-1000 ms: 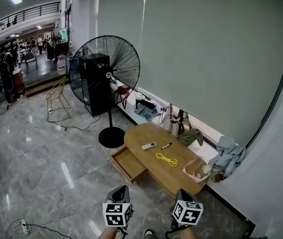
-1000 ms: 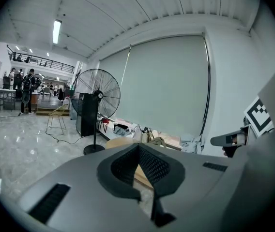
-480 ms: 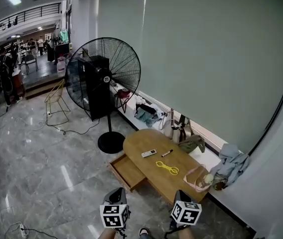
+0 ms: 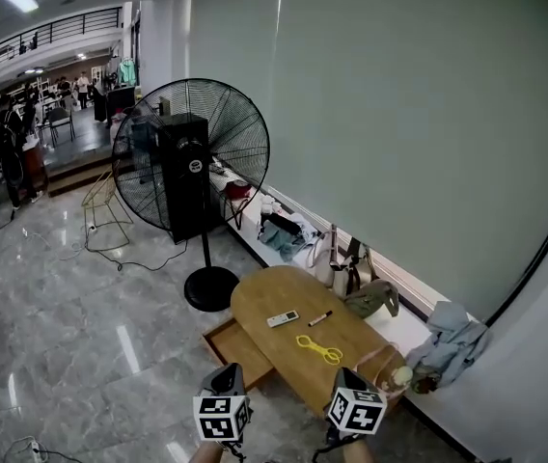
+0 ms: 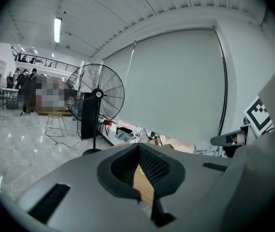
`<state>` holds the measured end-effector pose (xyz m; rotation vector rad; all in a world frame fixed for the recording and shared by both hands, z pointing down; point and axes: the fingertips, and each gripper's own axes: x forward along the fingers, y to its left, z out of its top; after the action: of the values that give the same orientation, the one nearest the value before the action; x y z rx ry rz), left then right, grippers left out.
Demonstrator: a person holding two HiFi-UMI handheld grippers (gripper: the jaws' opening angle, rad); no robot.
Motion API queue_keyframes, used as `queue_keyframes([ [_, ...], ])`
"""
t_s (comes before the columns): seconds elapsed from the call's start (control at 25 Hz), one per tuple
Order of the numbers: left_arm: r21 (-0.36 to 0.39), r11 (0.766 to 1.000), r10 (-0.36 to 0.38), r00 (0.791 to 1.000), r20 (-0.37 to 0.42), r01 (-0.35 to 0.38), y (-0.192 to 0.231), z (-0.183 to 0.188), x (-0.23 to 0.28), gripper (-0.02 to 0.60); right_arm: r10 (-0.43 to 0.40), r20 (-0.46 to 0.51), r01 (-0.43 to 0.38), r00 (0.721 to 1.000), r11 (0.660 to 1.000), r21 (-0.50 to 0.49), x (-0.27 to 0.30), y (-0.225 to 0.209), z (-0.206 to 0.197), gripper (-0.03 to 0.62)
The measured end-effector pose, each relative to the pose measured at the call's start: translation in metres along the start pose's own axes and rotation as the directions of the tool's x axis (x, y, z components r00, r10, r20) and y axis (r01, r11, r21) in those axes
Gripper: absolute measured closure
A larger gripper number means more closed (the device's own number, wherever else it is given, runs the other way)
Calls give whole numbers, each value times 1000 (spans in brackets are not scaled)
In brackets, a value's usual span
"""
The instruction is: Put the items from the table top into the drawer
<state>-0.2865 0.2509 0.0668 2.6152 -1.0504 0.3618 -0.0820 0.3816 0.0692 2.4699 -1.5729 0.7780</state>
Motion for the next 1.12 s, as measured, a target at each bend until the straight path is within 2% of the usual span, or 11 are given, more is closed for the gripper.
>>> queue_keyframes([
  [0.28,8,1000,20,1000,-5,-20,-8,15,51,584,28,-15,-28,999,1000,-4,49,-21,24,589],
  [0.64,12,1000,19,999,-34,-19,-5,20,85,584,26,-46,-25,999,999,29,84,-36,27,589],
  [0.92,28,999,-18,999,-42,19,6,32,129,584,-11,-50,14,999,998,58,119,-42,38,589],
  [1.12,59,997,-56,998,-29,58,27,63,168,584,-37,-26,39,999,997,73,155,-32,68,589],
])
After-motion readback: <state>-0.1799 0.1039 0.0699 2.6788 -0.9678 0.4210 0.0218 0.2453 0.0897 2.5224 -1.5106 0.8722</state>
